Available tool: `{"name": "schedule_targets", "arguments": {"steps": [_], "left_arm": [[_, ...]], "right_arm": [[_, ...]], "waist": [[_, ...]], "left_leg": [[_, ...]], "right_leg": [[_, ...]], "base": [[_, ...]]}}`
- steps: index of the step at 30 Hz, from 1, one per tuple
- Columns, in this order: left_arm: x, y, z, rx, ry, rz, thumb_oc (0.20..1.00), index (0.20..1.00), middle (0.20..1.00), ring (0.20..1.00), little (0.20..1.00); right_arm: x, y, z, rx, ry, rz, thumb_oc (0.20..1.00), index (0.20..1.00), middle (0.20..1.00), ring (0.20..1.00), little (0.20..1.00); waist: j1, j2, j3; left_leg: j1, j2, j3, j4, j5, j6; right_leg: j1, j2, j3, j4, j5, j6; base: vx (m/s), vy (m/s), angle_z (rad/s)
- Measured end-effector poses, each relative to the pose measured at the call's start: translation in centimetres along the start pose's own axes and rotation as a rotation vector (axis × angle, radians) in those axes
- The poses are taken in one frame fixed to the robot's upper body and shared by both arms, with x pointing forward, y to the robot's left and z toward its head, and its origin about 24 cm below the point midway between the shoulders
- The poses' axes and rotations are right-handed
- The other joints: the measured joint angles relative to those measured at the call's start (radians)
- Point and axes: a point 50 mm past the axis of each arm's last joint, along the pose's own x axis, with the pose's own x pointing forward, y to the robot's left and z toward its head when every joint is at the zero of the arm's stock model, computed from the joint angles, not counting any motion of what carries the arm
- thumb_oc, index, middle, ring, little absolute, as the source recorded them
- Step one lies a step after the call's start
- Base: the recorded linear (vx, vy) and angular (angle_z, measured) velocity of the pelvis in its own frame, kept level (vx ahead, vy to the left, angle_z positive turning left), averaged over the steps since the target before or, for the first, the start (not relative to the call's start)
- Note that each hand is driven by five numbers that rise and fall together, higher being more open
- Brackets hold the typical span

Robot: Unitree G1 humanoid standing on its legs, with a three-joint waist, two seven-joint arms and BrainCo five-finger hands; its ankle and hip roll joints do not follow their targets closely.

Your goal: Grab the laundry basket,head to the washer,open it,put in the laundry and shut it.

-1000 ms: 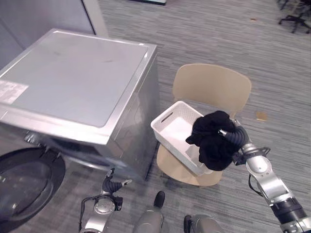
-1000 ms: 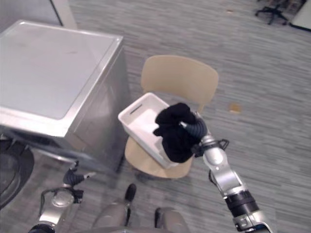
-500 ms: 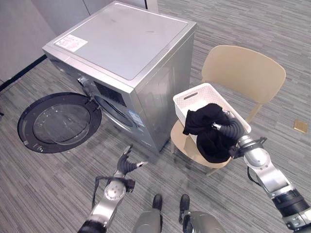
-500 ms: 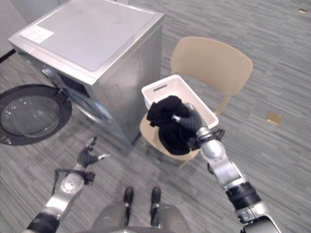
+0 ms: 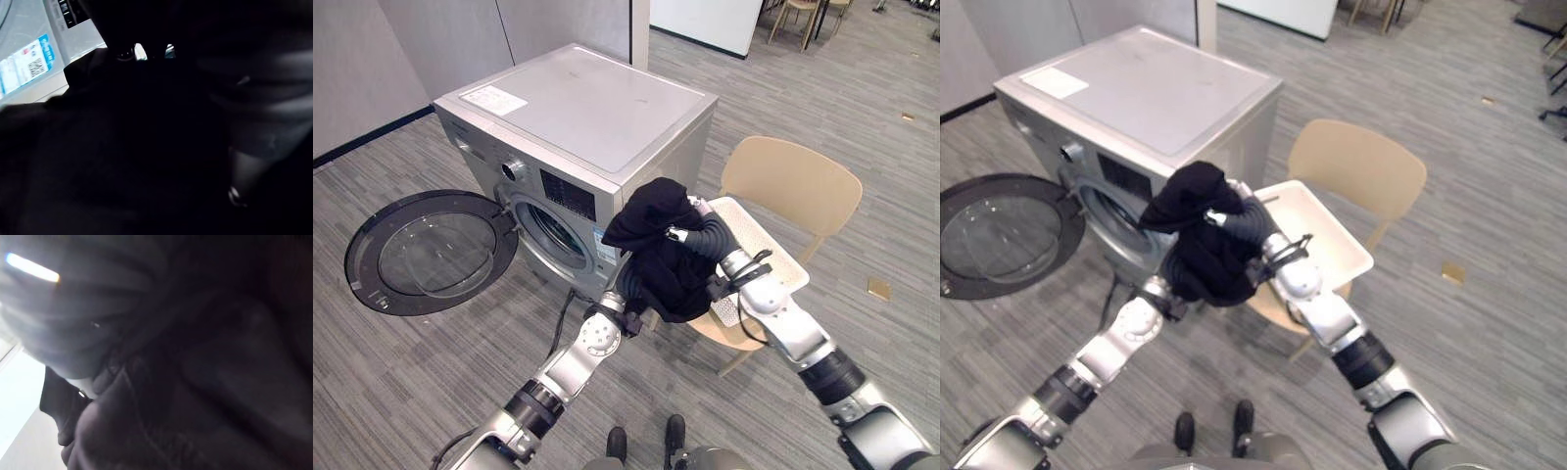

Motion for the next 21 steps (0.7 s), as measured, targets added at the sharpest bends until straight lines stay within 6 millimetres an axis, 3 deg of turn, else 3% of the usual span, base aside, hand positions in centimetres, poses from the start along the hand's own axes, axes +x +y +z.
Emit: {"name": "schedule_targets", "arguments": {"steps": [1,2,3,6,7,8,15,21], "left_arm": [[0.1,0.1,-0.1,0.011,0.003,0.007,1.0,1.0,1.0,1.0,1.0],[0.4,-0.1,0.1,0.012,0.006,0.012,0.47,0.47,0.47,0.47,0.47],[0.4,-0.1,0.1,0.011,0.006,0.02,0.2,0.2,0.2,0.2,0.2],[0.3,-0.1,0.0,0.041,0.01,0.036,0.2,0.2,0.2,0.2,0.2],[0.2,-0.2,-0.1,0.039,0.014,0.035,0.2,0.2,0.2,0.2,0.2],[0.1,-0.3,-0.2,0.034,0.018,0.034,0.2,0.2,0.2,0.2,0.2],[-2.0,-0.2,-2.5,-0.022,0.124,0.079,0.2,0.2,0.2,0.2,0.2],[-5.4,0.6,-5.9,-0.099,0.287,0.158,0.2,0.2,0.2,0.2,0.2]], "right_arm": [[0.0,0.3,-0.2,0.026,0.011,0.0,0.2,0.2,0.2,0.2,0.2],[0.0,0.9,-0.5,0.052,0.024,0.007,0.2,0.2,0.2,0.2,0.2],[0.0,1.1,-0.7,0.062,0.034,0.01,0.2,0.2,0.2,0.2,0.2],[-0.7,2.1,-1.7,0.162,0.084,-0.008,0.2,0.2,0.2,0.2,0.2],[-1.1,2.4,-2.1,0.186,0.107,-0.007,0.467,0.467,0.467,0.467,0.467],[-1.5,2.7,-2.5,0.195,0.125,0.001,1.0,1.0,1.0,1.0,1.0],[-3.5,2.2,-4.2,0.194,0.205,0.007,1.0,1.0,1.0,1.0,1.0],[-7.0,-1.4,-5.9,0.05,0.307,-0.082,1.0,1.0,1.0,1.0,1.0]], "waist": [[0.001,0.0,0.0],[0.0,0.001,0.0],[0.0,0.001,0.0],[-0.001,0.008,-0.005],[0.0,0.014,-0.008],[-0.001,0.02,-0.012],[-0.006,0.04,-0.026],[-0.005,0.061,-0.038]], "left_leg": [[0.001,0.0,0.002,-0.004,0.002,0.002],[0.004,-0.003,0.005,-0.008,0.006,0.003],[0.005,-0.005,0.006,-0.008,0.007,0.002],[0.032,-0.007,0.015,-0.017,0.005,0.001],[0.041,-0.005,0.021,-0.023,0.004,0.001],[0.051,-0.004,0.022,-0.03,0.004,0.001],[0.069,0.004,0.038,-0.036,-0.001,0.0],[0.07,0.013,0.051,-0.037,-0.006,-0.002]], "right_leg": [[0.0,-0.001,0.002,0.0,0.0,0.0],[0.0,-0.002,0.006,-0.003,0.001,0.0],[0.001,-0.003,0.008,-0.004,0.002,-0.002],[0.027,0.0,0.017,-0.019,0.005,-0.006],[0.034,0.001,0.021,-0.021,0.005,-0.006],[0.04,0.003,0.024,-0.025,0.005,-0.005],[0.058,0.013,0.04,-0.042,0.003,0.001],[0.055,0.023,0.05,-0.041,0.003,0.001]], "base": [[0.0,0.0,0.0],[0.0,0.015,-0.04],[0.0,0.024,-0.05],[0.01,0.021,-0.09],[0.0,0.004,-0.11],[0.0,0.004,-0.09],[0.0,-0.013,-0.09],[-0.01,-0.02,-0.05]]}}
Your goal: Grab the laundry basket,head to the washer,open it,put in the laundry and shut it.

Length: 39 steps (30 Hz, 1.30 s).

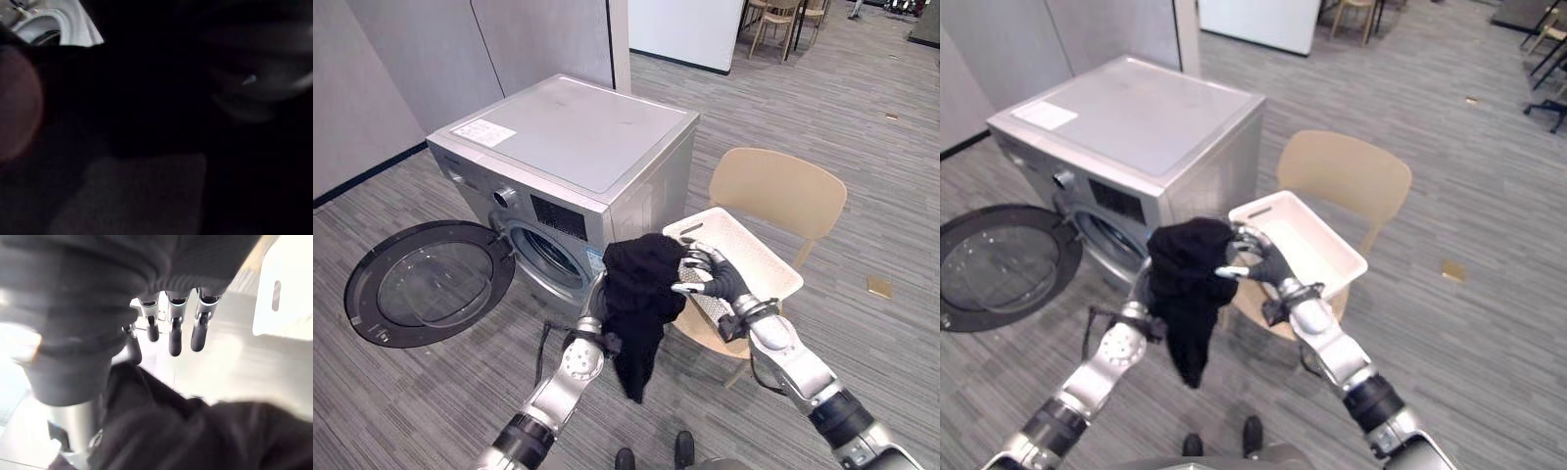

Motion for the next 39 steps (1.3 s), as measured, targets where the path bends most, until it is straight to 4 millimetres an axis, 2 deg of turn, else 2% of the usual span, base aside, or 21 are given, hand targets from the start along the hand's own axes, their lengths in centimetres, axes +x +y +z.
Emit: {"name": "schedule_targets", "arguments": {"steps": [3,5,6,8,9,10,11,14,18,21,24,27,28,29,30,32,33,34,35,36,39], "left_arm": [[-2.2,1.2,-3.6,-0.017,0.155,0.044,0.2,0.2,0.2,0.2,0.2],[-3.6,1.5,-5.6,-0.032,0.251,0.046,0.2,0.2,0.2,0.2,0.2],[-5.3,1.8,-7.9,-0.054,0.34,0.049,0.2,0.2,0.2,0.2,0.2],[-7.4,2.1,-10.3,-0.046,0.477,0.051,0.2,0.2,0.2,0.2,0.2],[-8.1,2.1,-11.1,-0.043,0.522,0.048,0.2,0.2,0.2,0.2,0.2],[-9.8,1.9,-12.8,-0.058,0.61,0.042,0.2,0.2,0.2,0.2,0.2],[-10.3,1.9,-13.4,-0.073,0.649,0.05,0.2,0.2,0.2,0.2,0.2],[-12.7,1.7,-15.5,-0.123,0.778,0.067,0.2,0.2,0.2,0.2,0.2],[-14.1,1.5,-16.7,-0.161,0.863,0.075,0.2,0.2,0.2,0.2,0.2],[-13.3,1.6,-16.5,-0.193,0.849,0.093,0.2,0.2,0.2,0.2,0.2],[-12.3,1.8,-16.4,-0.211,0.834,0.114,0.2,0.2,0.2,0.2,0.2],[-9.8,2.2,-15.3,-0.227,0.759,0.129,0.2,0.2,0.2,0.2,0.2],[-8.7,2.2,-14.8,-0.223,0.724,0.125,0.2,0.2,0.2,0.2,0.2],[-7.7,2.3,-14.1,-0.223,0.687,0.123,0.2,0.2,0.2,0.2,0.2],[-7.0,2.5,-13.5,-0.225,0.654,0.126,0.2,0.2,0.2,0.2,0.2],[-6.2,2.4,-13.0,-0.236,0.632,0.125,0.2,0.2,0.2,0.2,0.2],[-6.1,2.3,-13.0,-0.239,0.629,0.125,0.2,0.2,0.2,0.2,0.2],[-6.8,2.4,-13.3,-0.233,0.645,0.128,0.2,0.2,0.2,0.2,0.2],[-7.2,2.3,-13.6,-0.231,0.661,0.125,0.2,0.2,0.2,0.2,0.2],[-7.4,2.2,-13.8,-0.231,0.676,0.119,0.2,0.2,0.2,0.2,0.2],[-7.4,2.4,-13.8,-0.224,0.677,0.12,0.2,0.2,0.2,0.2,0.2]], "right_arm": [[-2.3,-3.2,-1.8,-0.142,0.09,-0.103,1.0,1.0,1.0,1.0,1.0],[-3.6,-4.0,-3.0,-0.188,0.155,-0.123,1.0,1.0,1.0,1.0,1.0],[-5.4,-5.2,-4.3,-0.26,0.218,-0.142,1.0,1.0,1.0,1.0,1.0],[-7.2,-6.1,-6.1,-0.291,0.334,-0.157,1.0,1.0,1.0,1.0,1.0],[-7.8,-6.2,-6.7,-0.299,0.373,-0.158,1.0,1.0,1.0,1.0,1.0],[-9.4,-6.4,-8.8,-0.293,0.467,-0.16,1.0,1.0,1.0,1.0,1.0],[-10.1,-6.5,-9.8,-0.291,0.525,-0.157,1.0,1.0,1.0,1.0,1.0],[-14.0,-6.1,-14.5,-0.238,0.788,-0.167,1.0,1.0,1.0,1.0,1.0],[-17.0,-4.9,-17.4,-0.187,0.966,-0.165,1.0,1.0,1.0,1.0,1.0],[-17.9,-4.6,-18.3,-0.177,1.034,-0.161,1.0,1.0,1.0,1.0,1.0],[-17.6,-4.4,-18.4,-0.17,1.033,-0.162,1.0,1.0,1.0,1.0,1.0],[-16.5,-4.4,-18.4,-0.173,1.017,-0.172,1.0,1.0,1.0,1.0,1.0],[-16.3,-4.3,-18.3,-0.175,1.008,-0.18,1.0,1.0,1.0,1.0,1.0],[-16.2,-4.2,-18.3,-0.171,1.004,-0.183,1.0,1.0,1.0,1.0,1.0],[-16.1,-3.9,-18.3,-0.165,1.002,-0.186,1.0,1.0,1.0,1.0,1.0],[-16.0,-3.6,-18.3,-0.169,0.995,-0.18,1.0,1.0,1.0,1.0,1.0],[-16.1,-3.5,-18.3,-0.169,0.998,-0.174,1.0,1.0,1.0,1.0,1.0],[-15.0,-3.8,-18.0,-0.17,0.972,-0.184,1.0,1.0,1.0,1.0,1.0],[-14.5,-4.0,-17.9,-0.172,0.957,-0.195,1.0,1.0,1.0,1.0,1.0],[-14.1,-4.5,-17.6,-0.171,0.939,-0.225,1.0,1.0,1.0,1.0,1.0],[-14.1,-4.3,-17.9,-0.165,0.958,-0.229,1.0,1.0,1.0,1.0,1.0]], "waist": [[-0.003,0.011,-0.005],[-0.002,0.013,-0.004],[0.0,0.016,-0.006],[-0.001,0.021,-0.006],[0.0,0.024,-0.006],[-0.003,0.028,-0.005],[-0.002,0.03,-0.005],[0.0,0.033,-0.004],[0.006,0.054,0.011],[0.019,0.053,0.044],[0.031,0.043,0.085],[0.059,0.022,0.137],[0.063,0.019,0.154],[0.065,0.008,0.167],[0.062,-0.009,0.176],[0.022,-0.021,0.187],[0.02,-0.021,0.187],[0.034,-0.023,0.187],[0.035,-0.021,0.187],[0.018,-0.014,0.187],[0.003,-0.001,0.184]], "left_leg": [[0.003,0.002,0.006,0.0,-0.002,0.001],[0.003,0.004,0.009,0.0,-0.001,0.001],[0.008,0.006,0.016,0.0,-0.002,0.001],[0.014,0.006,0.025,0.0,-0.006,0.001],[0.013,0.007,0.026,0.0,-0.006,0.001],[0.017,0.008,0.028,0.0,-0.006,0.001],[0.019,0.008,0.028,0.0,-0.012,-0.001],[0.017,0.008,0.028,0.0,-0.013,0.001],[-0.004,0.009,0.024,0.016,-0.023,0.001],[-0.045,0.007,0.009,0.066,-0.039,-0.007],[-0.082,0.008,-0.031,0.098,-0.041,-0.01],[-0.159,0.009,-0.091,0.127,-0.043,-0.013],[-0.197,0.013,-0.112,0.133,-0.054,-0.012],[-0.226,0.021,-0.093,0.127,-0.086,-0.009],[-0.238,0.022,-0.025,0.126,-0.105,-0.012],[-0.271,0.079,0.243,0.179,-0.1,-0.022],[-0.259,0.111,0.323,0.191,-0.1,-0.022],[-0.221,0.166,0.366,0.221,-0.095,-0.029],[-0.209,0.177,0.399,0.235,-0.094,-0.031],[-0.199,0.178,0.419,0.231,-0.097,-0.025],[-0.123,0.135,0.391,0.175,-0.091,-0.013]], "right_leg": [[0.0,0.003,0.006,-0.001,0.0,0.0],[-0.002,0.006,0.013,-0.001,0.0,0.0],[0.0,0.007,0.017,0.0,-0.001,-0.001],[0.001,0.01,0.025,0.0,-0.002,-0.002],[0.001,0.01,0.027,0.0,-0.002,-0.002],[0.002,0.01,0.028,0.001,-0.002,-0.003],[0.003,0.011,0.029,0.002,-0.003,-0.003],[-0.002,0.012,0.03,0.006,-0.004,-0.005],[-0.01,0.01,0.028,0.022,-0.011,-0.014],[-0.041,0.005,0.017,0.061,-0.019,-0.026],[-0.053,0.004,-0.02,0.08,-0.022,-0.03],[-0.097,-0.005,-0.086,0.111,-0.03,-0.032],[-0.112,-0.016,-0.136,0.116,-0.03,-0.031],[-0.13,-0.036,-0.183,0.121,-0.034,-0.023],[-0.138,-0.068,-0.255,0.101,-0.036,-0.018],[-0.102,-0.12,-0.4,0.066,-0.03,-0.028],[-0.086,-0.13,-0.439,0.06,-0.038,-0.033],[-0.071,-0.128,-0.436,0.063,-0.068,-0.054],[-0.068,-0.132,-0.453,0.056,-0.066,-0.042],[-0.062,-0.141,-0.476,0.048,-0.059,-0.022],[-0.056,-0.157,-0.49,0.08,-0.055,-0.012]], "base": [[-0.02,-0.026,-0.08],[-0.03,-0.037,-0.08],[-0.02,-0.014,-0.13],[-0.02,-0.024,-0.15],[-0.02,-0.038,-0.1],[-0.02,-0.027,-0.06],[-0.03,-0.033,-0.03],[-0.05,-0.012,-0.02],[-0.09,-0.014,0.02],[-0.11,-0.019,0.11],[-0.12,-0.027,0.39],[-0.15,-0.024,0.76],[0.02,0.013,1.33],[0.06,0.047,1.63],[0.07,0.076,1.83],[0.01,0.089,2.07],[0.15,0.217,1.92],[0.15,0.221,1.22],[0.2,0.277,1.09],[0.12,0.19,0.81],[0.28,0.305,0.6]]}}
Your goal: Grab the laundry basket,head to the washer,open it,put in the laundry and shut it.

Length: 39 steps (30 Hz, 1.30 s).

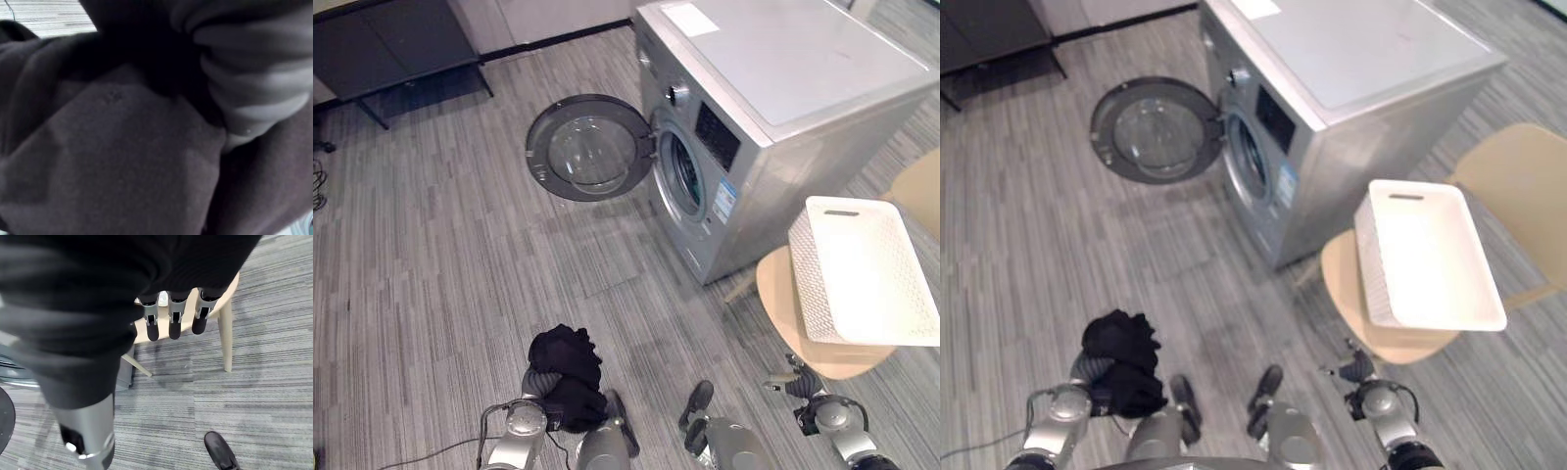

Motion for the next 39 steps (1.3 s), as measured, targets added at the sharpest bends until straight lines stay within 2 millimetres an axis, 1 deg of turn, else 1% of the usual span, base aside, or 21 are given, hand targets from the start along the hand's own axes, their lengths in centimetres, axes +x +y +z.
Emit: {"name": "schedule_targets", "arguments": {"steps": [2,4,6,8,11,16,19,20,22,24,25,26,27,29,30,31,32,33,34,35,39], "left_arm": [[0.2,0.1,0.4,0.003,-0.009,0.0,0.2,0.2,0.2,0.2,0.2],[0.4,0.8,1.2,0.021,-0.042,0.011,0.2,0.2,0.2,0.2,0.2],[0.2,1.8,0.8,0.043,-0.027,0.036,0.2,0.2,0.2,0.2,0.2],[0.1,2.0,0.5,0.048,-0.012,0.04,0.2,0.2,0.2,0.2,0.2],[0.6,1.7,1.0,0.042,-0.013,0.037,0.2,0.2,0.2,0.2,0.2],[0.1,1.4,-0.9,0.051,0.048,0.023,0.2,0.2,0.2,0.2,0.2],[-0.8,-0.5,-2.2,0.052,0.079,-0.032,0.2,0.2,0.2,0.2,0.2],[-0.8,-0.9,-2.2,0.051,0.08,-0.05,0.2,0.2,0.2,0.2,0.2],[-1.1,-1.0,-2.7,0.049,0.091,-0.059,0.2,0.2,0.2,0.2,0.2],[-1.4,-1.2,-3.0,0.048,0.094,-0.066,0.2,0.2,0.2,0.2,0.2],[-1.2,-1.4,-2.2,0.036,0.063,-0.07,0.2,0.2,0.2,0.2,0.2],[-1.2,-1.4,-2.2,0.037,0.063,-0.07,0.2,0.2,0.2,0.2,0.2],[-0.8,-1.8,-1.6,0.032,0.053,-0.078,0.2,0.2,0.2,0.2,0.2],[-0.6,-1.6,-1.1,0.034,0.039,-0.072,0.2,0.2,0.2,0.2,0.2],[-0.6,-1.8,-1.2,0.028,0.04,-0.076,0.2,0.2,0.2,0.2,0.2],[-0.6,-1.7,-1.2,0.024,0.038,-0.071,0.2,0.2,0.2,0.2,0.2],[-0.5,-1.7,-0.9,0.026,0.036,-0.071,0.2,0.2,0.2,0.2,0.2],[-0.4,-1.5,-0.7,0.031,0.03,-0.065,0.2,0.2,0.2,0.2,0.2],[-0.3,-1.5,-0.7,0.024,0.029,-0.063,0.2,0.2,0.2,0.2,0.2],[-0.5,-1.5,-1.1,0.013,0.042,-0.06,0.2,0.2,0.2,0.2,0.2],[-0.2,-2.0,-0.5,0.045,0.029,-0.096,0.2,0.2,0.2,0.2,0.2]], "right_arm": [[-0.1,0.5,0.2,-0.019,-0.009,0.02,1.0,1.0,1.0,1.0,1.0],[-0.9,2.0,-1.1,-0.018,0.021,0.06,1.0,1.0,1.0,1.0,1.0],[-0.7,2.6,0.4,0.001,-0.031,0.07,1.0,1.0,1.0,1.0,1.0],[-0.7,2.6,0.8,0.004,-0.047,0.071,1.0,1.0,1.0,1.0,1.0],[-0.7,2.5,0.9,-0.008,-0.053,0.073,1.0,1.0,1.0,1.0,1.0],[-1.0,3.2,0.2,-0.018,-0.032,0.109,1.0,1.0,1.0,1.0,1.0],[-1.3,3.2,-0.4,-0.023,-0.015,0.114,1.0,1.0,1.0,1.0,1.0],[-1.2,3.5,-0.5,-0.032,-0.004,0.124,1.0,1.0,1.0,1.0,1.0],[-1.2,3.5,-0.9,-0.056,0.005,0.124,1.0,1.0,1.0,1.0,1.0],[-1.1,3.2,-1.0,-0.062,0.012,0.113,1.0,1.0,1.0,1.0,1.0],[-0.7,2.0,-0.3,-0.083,-0.016,0.089,1.0,1.0,1.0,1.0,1.0],[-0.7,2.0,-0.3,-0.083,-0.017,0.088,1.0,1.0,1.0,1.0,1.0],[-0.6,1.7,-0.3,-0.086,-0.003,0.078,1.0,1.0,1.0,1.0,1.0],[-0.6,2.0,-0.1,-0.08,-0.016,0.086,1.0,1.0,1.0,1.0,1.0],[-0.4,1.7,0.1,-0.08,-0.019,0.076,1.0,1.0,1.0,1.0,1.0],[-0.4,1.4,0.0,-0.086,-0.018,0.071,1.0,1.0,1.0,1.0,1.0],[-0.5,1.3,-0.4,-0.089,-0.002,0.063,1.0,1.0,1.0,1.0,1.0],[-0.5,1.5,-0.6,-0.085,0.007,0.067,1.0,1.0,1.0,1.0,1.0],[-0.4,1.6,-0.7,-0.085,0.017,0.069,1.0,1.0,1.0,1.0,1.0],[-0.3,1.2,-0.4,-0.092,0.003,0.056,1.0,1.0,1.0,1.0,1.0],[-1.0,1.6,-2.6,-0.078,0.081,0.059,1.0,1.0,1.0,1.0,1.0]], "waist": [[-0.003,-0.015,-0.001],[-0.021,-0.062,-0.025],[-0.038,-0.069,-0.022],[-0.057,-0.06,-0.015],[-0.082,-0.048,0.006],[-0.106,-0.076,0.005],[-0.11,-0.016,-0.002],[-0.112,-0.015,-0.008],[-0.106,-0.053,-0.045],[-0.066,-0.058,-0.091],[-0.058,-0.067,-0.091],[-0.059,-0.067,-0.091],[-0.074,-0.063,-0.076],[-0.045,-0.092,-0.069],[-0.045,-0.064,-0.058],[-0.036,-0.064,-0.054],[-0.037,-0.052,-0.047],[-0.03,-0.072,-0.044],[-0.027,-0.072,-0.036],[-0.027,-0.077,-0.032],[-0.042,-0.098,-0.046]], "left_leg": [[-0.02,-0.029,-0.054,0.013,-0.015,0.023],[-0.016,-0.095,-0.096,-0.01,-0.017,0.034],[0.008,-0.119,-0.156,-0.044,0.031,0.106],[0.046,-0.135,-0.174,-0.075,0.035,0.107],[0.084,-0.148,-0.26,-0.079,0.002,0.117],[0.181,-0.202,-0.282,-0.096,-0.048,0.077],[0.234,-0.144,-0.318,-0.076,-0.13,0.034],[0.245,-0.098,-0.319,0.031,-0.129,-0.022],[0.146,-0.066,-0.301,0.341,-0.09,-0.079],[0.006,-0.071,-0.295,0.539,-0.09,-0.075],[-0.058,-0.065,-0.292,0.482,-0.129,-0.099],[-0.058,-0.065,-0.292,0.481,-0.13,-0.099],[-0.095,-0.074,-0.367,0.348,-0.136,-0.073],[-0.114,-0.112,-0.406,0.151,-0.084,-0.075],[-0.129,-0.087,-0.45,0.085,-0.045,-0.091],[-0.112,-0.08,-0.508,-0.01,0.003,-0.135],[-0.12,-0.079,-0.564,-0.043,0.041,-0.104],[-0.126,-0.118,-0.608,-0.037,0.059,-0.079],[-0.127,-0.13,-0.655,-0.033,0.065,-0.07],[-0.123,-0.139,-0.653,0.024,0.06,-0.089],[-0.126,-0.178,-0.567,0.052,0.052,0.018]], "right_leg": [[-0.037,-0.069,0.006,0.134,-0.036,0.063],[-0.096,-0.118,0.22,0.304,-0.067,0.071],[-0.191,-0.073,0.424,0.402,-0.152,0.129],[-0.194,-0.046,0.435,0.357,-0.152,0.125],[-0.27,0.072,0.453,0.227,-0.122,0.137],[-0.288,0.01,0.323,0.119,-0.073,0.13],[-0.218,0.053,0.268,0.126,-0.006,0.093],[-0.151,0.109,0.274,0.095,-0.016,0.072],[-0.042,0.138,0.283,-0.006,-0.028,0.053],[0.005,0.159,0.321,-0.107,-0.044,0.066],[-0.048,0.145,0.315,-0.003,-0.003,0.011],[-0.048,0.145,0.314,-0.002,0.001,0.007],[-0.014,0.171,0.335,-0.037,0.007,-0.057],[0.018,0.168,0.364,-0.079,-0.019,0.01],[0.023,0.181,0.335,-0.039,-0.078,0.032],[0.004,0.199,0.355,0.016,-0.051,-0.012],[0.045,0.234,0.381,-0.018,-0.043,-0.028],[0.061,0.236,0.42,-0.02,-0.064,0.044],[0.055,0.231,0.428,0.028,-0.121,0.157],[0.052,0.246,0.463,0.075,-0.108,0.034],[0.124,0.255,0.47,0.032,-0.087,-0.016]], "base": [[0.29,0.213,0.69],[0.28,0.224,0.96],[0.21,0.103,0.38],[0.19,0.061,0.42],[0.4,0.022,0.67],[0.21,-0.061,0.46],[0.33,-0.117,0.28],[0.4,-0.17,0.28],[0.21,-0.083,-0.12],[0.11,0.031,-0.78],[0.23,0.084,-0.74],[0.18,0.068,-0.38],[0.14,0.074,-0.2],[0.19,0.087,-0.79],[0.24,0.111,-1.28],[0.4,0.225,-1.27],[0.31,0.195,-1.38],[0.33,0.222,-1.15],[0.35,0.275,-1.36],[0.46,0.39,-1.1],[0.28,0.275,-0.48]]}}
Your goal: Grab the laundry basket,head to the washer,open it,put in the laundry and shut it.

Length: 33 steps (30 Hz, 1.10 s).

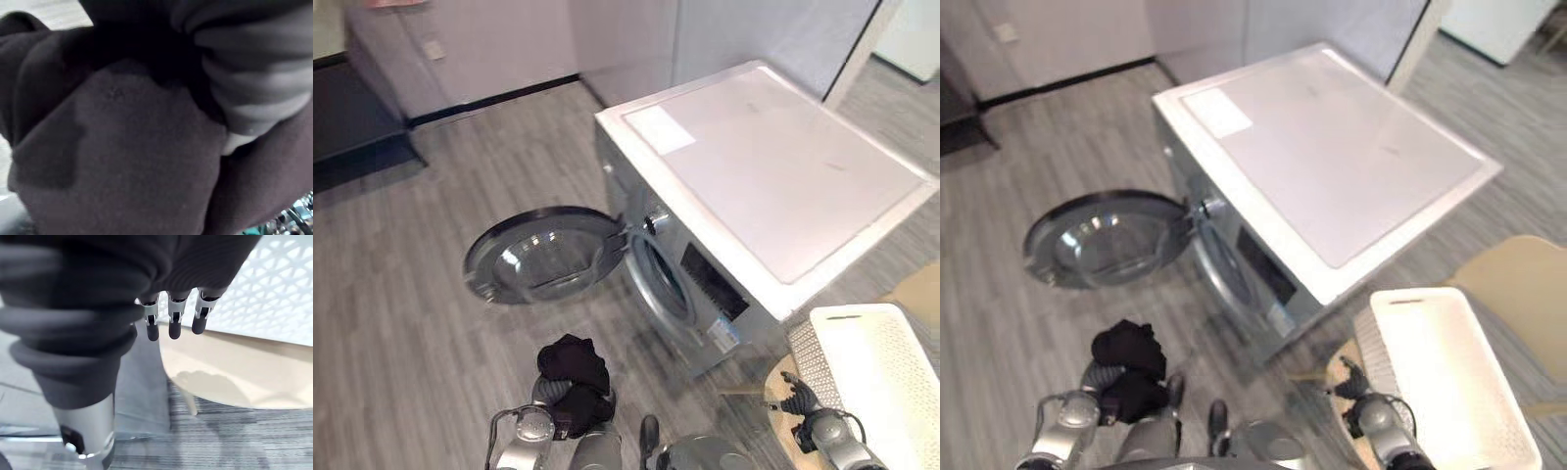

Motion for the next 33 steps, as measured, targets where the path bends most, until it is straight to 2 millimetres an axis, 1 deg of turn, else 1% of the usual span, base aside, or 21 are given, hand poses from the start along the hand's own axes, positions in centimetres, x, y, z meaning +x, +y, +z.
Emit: {"name": "schedule_targets", "arguments": {"steps": [1,2,3,4,5,6,7,8,10,12,13,14,15,18,19,21,24,26,30,31,33], "left_arm": [[0.2,0.3,0.4,0.009,-0.01,-0.005,0.2,0.2,0.2,0.2,0.2],[0.4,0.5,0.7,0.015,-0.014,-0.001,0.2,0.2,0.2,0.2,0.2],[0.4,0.8,0.9,0.021,-0.017,0.005,0.2,0.2,0.2,0.2,0.2],[0.3,1.2,0.6,0.021,-0.011,0.02,0.2,0.2,0.2,0.2,0.2],[0.2,1.5,0.3,0.019,-0.002,0.032,0.2,0.2,0.2,0.2,0.2],[0.2,1.3,0.5,0.003,-0.013,0.043,0.2,0.2,0.2,0.2,0.2],[0.3,1.5,0.9,-0.007,-0.024,0.055,0.2,0.2,0.2,0.2,0.2],[0.4,1.9,1.1,-0.014,-0.028,0.074,0.2,0.2,0.2,0.2,0.2],[0.4,2.7,0.5,0.001,-0.001,0.096,0.2,0.2,0.2,0.2,0.2],[0.2,3.4,0.2,0.008,0.009,0.115,0.2,0.2,0.2,0.2,0.2],[0.2,3.4,0.1,0.009,0.009,0.115,0.2,0.2,0.2,0.2,0.2],[0.3,3.3,0.3,0.01,0.004,0.112,0.2,0.2,0.2,0.2,0.2],[0.3,3.0,0.2,0.011,0.006,0.098,0.2,0.2,0.2,0.2,0.2],[0.2,2.8,-0.1,0.01,0.012,0.091,0.2,0.2,0.2,0.2,0.2],[0.0,2.4,-0.5,0.011,0.022,0.078,0.2,0.2,0.2,0.2,0.2],[0.1,1.7,-0.3,0.008,0.013,0.059,0.2,0.2,0.2,0.2,0.2],[-0.1,1.6,-0.8,0.005,0.03,0.058,0.2,0.2,0.2,0.2,0.2],[-0.1,1.2,-1.5,0.005,0.056,0.047,0.2,0.2,0.2,0.2,0.2],[-0.3,0.2,-2.7,0.017,0.108,0.011,0.2,0.2,0.2,0.2,0.2],[-0.1,-0.1,-2.2,0.027,0.094,0.002,0.2,0.2,0.2,0.2,0.2],[-0.2,-0.1,-2.6,0.039,0.109,-0.003,0.2,0.2,0.2,0.2,0.2]], "right_arm": [[0.1,0.5,0.2,0.008,0.003,0.011,1.0,1.0,1.0,1.0,1.0],[0.3,0.5,0.9,0.009,-0.014,0.012,1.0,1.0,1.0,1.0,1.0],[0.4,0.7,1.1,0.003,-0.017,0.019,1.0,1.0,1.0,1.0,1.0],[0.6,0.9,2.2,0.013,-0.045,0.023,1.0,1.0,1.0,1.0,1.0],[0.7,1.2,3.0,0.008,-0.072,0.031,1.0,1.0,1.0,1.0,1.0],[0.8,1.1,3.2,0.006,-0.086,0.032,1.0,1.0,1.0,1.0,1.0],[1.0,0.9,4.2,0.007,-0.113,0.027,1.0,1.0,1.0,1.0,1.0],[0.9,1.4,4.2,0.014,-0.108,0.038,1.0,1.0,1.0,1.0,1.0],[0.6,2.8,3.4,0.027,-0.083,0.074,1.0,1.0,1.0,1.0,1.0],[0.3,3.7,2.6,0.033,-0.054,0.101,1.0,1.0,1.0,1.0,1.0],[0.2,3.9,2.2,0.034,-0.041,0.107,1.0,1.0,1.0,1.0,1.0],[0.0,4.2,0.6,0.038,0.015,0.118,1.0,1.0,1.0,1.0,1.0],[-0.1,4.0,-0.2,0.036,0.046,0.112,1.0,1.0,1.0,1.0,1.0],[0.0,3.2,-0.7,0.033,0.068,0.093,1.0,1.0,1.0,1.0,1.0],[0.0,2.6,-1.1,0.024,0.077,0.078,1.0,1.0,1.0,1.0,1.0],[0.3,1.6,-1.1,0.021,0.08,0.048,1.0,1.0,1.0,1.0,1.0],[0.9,1.1,0.6,0.03,0.036,0.029,1.0,1.0,1.0,1.0,1.0],[1.3,0.5,1.6,0.037,0.01,0.009,1.0,1.0,1.0,1.0,1.0],[1.0,0.3,0.1,0.032,0.062,0.002,1.0,1.0,1.0,1.0,1.0],[0.9,0.6,-0.3,0.035,0.081,0.012,1.0,1.0,1.0,1.0,1.0],[1.0,1.0,0.4,0.04,0.062,0.022,1.0,1.0,1.0,1.0,1.0]], "waist": [[-0.018,0.001,-0.004],[-0.017,0.006,-0.005],[-0.017,0.016,-0.001],[-0.011,0.047,0.0],[-0.027,0.042,-0.006],[-0.006,0.04,-0.023],[-0.012,0.045,-0.024],[-0.015,0.04,-0.024],[-0.02,0.014,-0.04],[-0.001,-0.005,-0.057],[-0.001,-0.009,-0.061],[-0.013,-0.015,-0.062],[-0.012,-0.016,-0.061],[0.016,-0.051,-0.064],[0.018,-0.017,-0.063],[0.011,0.011,-0.054],[0.042,-0.011,-0.046],[0.033,0.004,-0.03],[0.009,0.04,-0.026],[0.018,0.038,-0.017],[0.032,0.035,-0.015]], "left_leg": [[0.005,-0.047,0.055,0.01,0.002,0.042],[0.016,-0.057,0.093,0.006,0.009,0.074],[0.041,-0.044,0.097,-0.032,0.021,0.113],[0.084,-0.004,0.117,-0.064,0.049,0.099],[0.108,-0.013,0.134,-0.064,0.052,0.124],[0.13,-0.022,0.196,-0.087,0.028,0.141],[0.146,-0.035,0.221,-0.11,0.013,0.137],[0.19,-0.034,0.266,-0.162,0.015,0.108],[0.256,-0.03,0.334,-0.197,0.004,0.085],[0.27,-0.027,0.373,-0.195,-0.02,0.063],[0.272,-0.028,0.366,-0.19,-0.02,0.063],[0.249,-0.004,0.343,-0.105,-0.041,0.037],[0.241,0.003,0.337,-0.04,-0.058,0.005],[0.109,0.022,0.332,0.277,-0.097,-0.026],[0.082,0.05,0.306,0.281,-0.123,-0.034],[0.07,0.077,0.256,0.125,-0.126,-0.043],[0.074,0.032,0.046,-0.089,-0.099,-0.053],[0.061,0.029,-0.054,-0.067,-0.069,-0.045],[0.124,0.06,-0.012,-0.111,0.032,-0.034],[0.148,0.06,0.052,-0.158,0.056,-0.018],[0.154,0.049,0.134,-0.167,0.057,-0.005]], "right_leg": [[0.024,0.001,0.014,0.013,0.001,-0.002],[0.021,0.009,0.031,0.034,0.001,-0.001],[0.012,0.018,0.045,0.081,-0.005,-0.002],[-0.021,0.036,0.063,0.197,-0.041,0.036],[-0.041,0.007,0.055,0.263,-0.093,0.027],[-0.094,-0.081,0.033,0.333,-0.123,0.054],[-0.161,-0.163,0.032,0.377,-0.127,0.079],[-0.214,-0.214,0.002,0.354,-0.12,0.091],[-0.242,-0.225,-0.112,0.287,-0.088,0.125],[-0.231,-0.24,-0.216,0.247,-0.081,0.117],[-0.216,-0.233,-0.228,0.22,-0.066,0.1],[-0.149,-0.151,-0.104,0.11,-0.039,0.086],[-0.115,-0.136,-0.095,0.059,-0.026,0.062],[-0.06,-0.16,-0.065,0.0,0.056,-0.05],[-0.027,-0.137,-0.06,-0.037,0.055,-0.038],[-0.003,-0.117,-0.033,-0.084,0.078,-0.046],[0.013,-0.115,0.089,-0.158,0.128,-0.023],[0.043,-0.094,0.134,-0.167,0.134,-0.014],[0.062,-0.064,0.194,-0.155,0.103,0.017],[0.004,-0.087,0.205,-0.08,0.067,0.064],[-0.066,-0.111,0.203,-0.02,0.054,0.072]], "base": [[0.27,0.288,-0.44],[0.25,0.28,-0.71],[0.11,0.146,-0.86],[0.17,0.202,-0.73],[0.17,0.178,-1.12],[0.21,0.191,-1.08],[0.19,0.164,-1.33],[0.21,0.147,-1.01],[0.18,0.021,-0.87],[0.15,-0.06,-0.66],[0.16,-0.093,-0.23],[0.06,-0.077,0.03],[0.06,-0.077,0.1],[0.11,0.075,-0.23],[0.09,0.104,-0.25],[0.18,0.233,-0.22],[0.13,0.249,-1.03],[0.13,0.362,-1.13],[-0.01,0.226,-0.74],[-0.12,0.157,-0.89],[-0.14,0.16,-1.34]]}}
